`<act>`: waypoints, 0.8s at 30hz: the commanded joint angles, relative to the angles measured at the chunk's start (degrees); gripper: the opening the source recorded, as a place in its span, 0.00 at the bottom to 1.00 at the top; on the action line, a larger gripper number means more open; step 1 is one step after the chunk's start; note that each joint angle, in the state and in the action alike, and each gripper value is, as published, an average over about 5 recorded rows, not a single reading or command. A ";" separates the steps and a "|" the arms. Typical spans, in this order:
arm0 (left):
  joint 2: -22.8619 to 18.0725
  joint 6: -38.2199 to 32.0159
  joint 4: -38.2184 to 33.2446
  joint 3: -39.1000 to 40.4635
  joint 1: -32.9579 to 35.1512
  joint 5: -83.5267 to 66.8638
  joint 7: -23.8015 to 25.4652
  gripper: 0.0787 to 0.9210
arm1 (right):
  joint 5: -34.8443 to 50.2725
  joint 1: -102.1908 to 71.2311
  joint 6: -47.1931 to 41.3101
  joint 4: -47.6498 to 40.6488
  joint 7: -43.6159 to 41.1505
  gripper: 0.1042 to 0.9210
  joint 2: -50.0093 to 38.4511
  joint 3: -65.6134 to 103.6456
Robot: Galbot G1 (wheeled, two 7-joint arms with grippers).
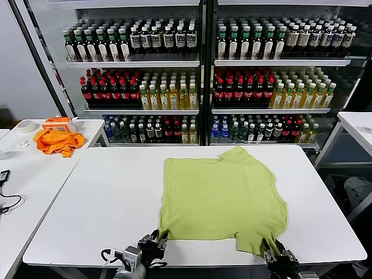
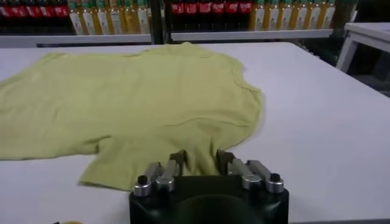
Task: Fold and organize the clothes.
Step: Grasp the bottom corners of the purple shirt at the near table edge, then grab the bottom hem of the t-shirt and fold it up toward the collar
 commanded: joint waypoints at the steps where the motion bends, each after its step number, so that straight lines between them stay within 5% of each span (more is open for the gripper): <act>1: 0.65 -0.30 0.08 -0.96 -1.15 0.04 1.49 0.19 | 0.54 0.03 0.80 0.95 -0.58 0.08 -0.08 0.32; 7: 3.01 -0.86 -3.14 -3.03 0.53 -0.85 1.82 0.02 | 1.74 -3.64 -0.61 6.75 -1.90 0.00 -1.40 1.70; 24: 8.34 0.58 -14.83 -9.96 13.54 -2.63 0.57 0.00 | 0.47 -12.24 -1.71 11.65 -2.59 0.00 -4.22 2.76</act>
